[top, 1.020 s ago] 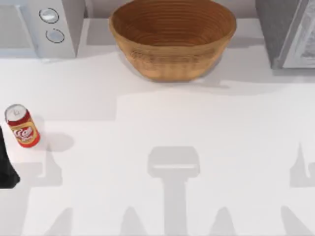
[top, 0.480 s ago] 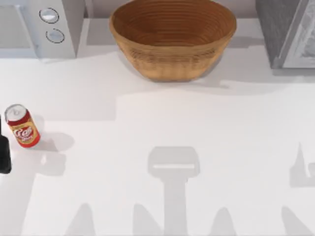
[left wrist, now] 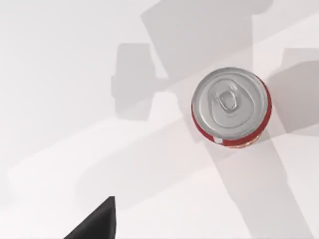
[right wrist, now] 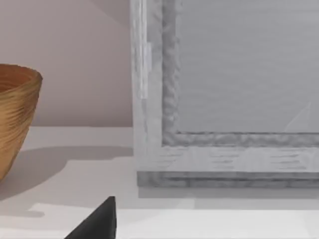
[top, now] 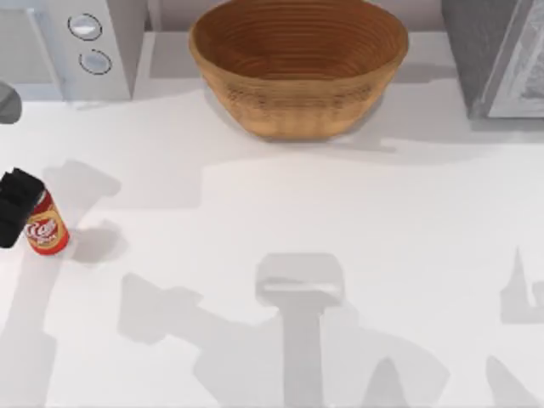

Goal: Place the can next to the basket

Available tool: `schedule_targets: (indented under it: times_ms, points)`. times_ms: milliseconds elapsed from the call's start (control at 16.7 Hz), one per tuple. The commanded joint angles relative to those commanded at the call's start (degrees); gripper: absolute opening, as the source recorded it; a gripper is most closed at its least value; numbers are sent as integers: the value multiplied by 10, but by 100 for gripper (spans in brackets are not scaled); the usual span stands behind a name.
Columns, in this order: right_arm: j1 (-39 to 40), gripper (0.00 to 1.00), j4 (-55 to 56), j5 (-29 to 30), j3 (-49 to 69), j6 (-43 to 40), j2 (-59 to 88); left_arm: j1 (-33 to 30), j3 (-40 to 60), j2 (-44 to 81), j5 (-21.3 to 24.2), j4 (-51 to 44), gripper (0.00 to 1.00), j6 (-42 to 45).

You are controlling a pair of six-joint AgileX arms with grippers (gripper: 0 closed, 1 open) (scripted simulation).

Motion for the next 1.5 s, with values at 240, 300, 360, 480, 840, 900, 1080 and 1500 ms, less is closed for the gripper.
schedule_targets:
  times_ms: [240,300,360,480,840,900,1080,1500]
  points:
    - [0,100,0,0,0,0,0,-4,159,195,-1,-127,100,80]
    - [0,100,0,0,0,0,0,-4,194,237,0,-153,100,97]
    - [0,100,0,0,0,0,0,-5,227,275,0,-177,100,112]
    - [0,100,0,0,0,0,0,-6,282,340,0,-215,100,138]
    - [0,100,0,0,0,0,0,-7,339,402,0,-255,100,164]
    - [0,100,0,0,0,0,0,-7,339,402,0,-255,100,164]
    - [0,100,0,0,0,0,0,-5,336,401,0,-252,100,164]
    - [0,100,0,0,0,0,0,-6,247,429,1,-134,100,166]
